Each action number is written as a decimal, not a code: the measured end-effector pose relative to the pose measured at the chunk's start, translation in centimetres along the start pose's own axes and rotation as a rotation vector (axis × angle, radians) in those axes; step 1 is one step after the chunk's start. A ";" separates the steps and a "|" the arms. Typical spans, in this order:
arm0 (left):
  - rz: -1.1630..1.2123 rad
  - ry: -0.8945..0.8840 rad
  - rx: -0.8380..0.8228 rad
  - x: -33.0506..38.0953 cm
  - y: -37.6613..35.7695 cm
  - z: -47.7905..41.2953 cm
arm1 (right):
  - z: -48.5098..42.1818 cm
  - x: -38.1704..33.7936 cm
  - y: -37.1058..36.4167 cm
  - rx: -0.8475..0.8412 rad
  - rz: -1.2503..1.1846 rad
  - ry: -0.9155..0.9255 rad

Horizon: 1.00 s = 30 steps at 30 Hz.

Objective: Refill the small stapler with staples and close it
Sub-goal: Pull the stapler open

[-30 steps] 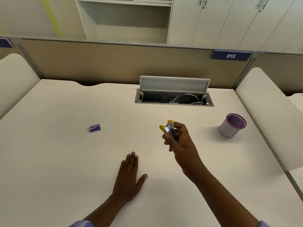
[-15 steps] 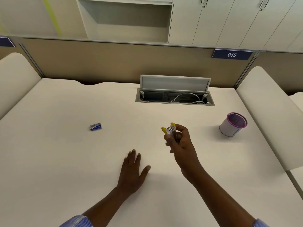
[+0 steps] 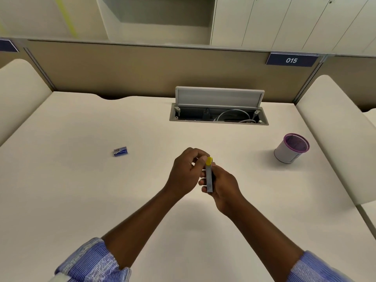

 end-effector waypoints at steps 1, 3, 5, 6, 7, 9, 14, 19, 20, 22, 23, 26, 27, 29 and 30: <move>-0.012 -0.013 -0.011 0.0 -0.1 0.0 | -0.1 0.0 0.1 0.010 0.015 0.003; -0.047 -0.016 -0.019 -0.2 -0.2 -0.1 | -0.3 0.1 0.1 0.022 0.036 0.001; -0.063 0.004 -0.017 -0.5 -0.3 -0.1 | -0.6 0.3 0.1 0.043 0.056 -0.004; -0.072 0.008 -0.015 -0.5 -0.4 -0.1 | -0.7 0.4 0.1 0.055 0.070 -0.003; -0.084 0.009 -0.009 -0.6 -0.4 -0.1 | -0.9 0.5 0.1 0.066 0.083 0.002; -0.101 0.003 0.009 -0.7 -0.4 0.2 | -1.2 0.7 0.2 0.089 0.102 0.007; -0.097 0.003 0.101 -1.0 0.5 0.9 | -2.1 1.4 -0.7 0.110 0.147 -0.008; -0.107 -0.196 0.057 0.5 -0.2 2.9 | -4.3 2.6 0.3 0.190 -0.045 -0.116; -0.109 -0.220 0.048 0.6 -0.4 3.5 | -4.7 2.4 0.6 0.189 -0.052 -0.124; -0.099 -0.232 0.079 0.6 -0.4 4.2 | -5.5 2.0 0.9 0.176 -0.071 -0.143; -0.089 -0.231 0.097 0.4 -0.2 4.3 | -5.8 1.9 0.8 0.162 -0.096 -0.150; -0.060 -0.262 0.077 0.3 0.0 5.1 | -6.5 1.8 0.3 0.108 -0.194 -0.177; -0.061 -0.276 0.060 0.3 0.0 5.5 | -6.6 1.7 0.1 0.092 -0.227 -0.181; -0.067 -0.297 0.039 0.1 0.1 6.1 | -6.9 1.5 -0.5 0.049 -0.273 -0.176; -0.068 -0.301 0.035 -0.2 0.3 6.4 | -6.9 1.4 -0.8 0.028 -0.278 -0.171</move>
Point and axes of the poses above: each hand's wrist, its own z-axis away from the middle knuckle, its own y-axis out of the back of the hand, x = y × z, the point moved 6 cm from there along -z, towards the middle knuckle, and after that the axes turned 3 degrees about x, right-handed, at the moved point
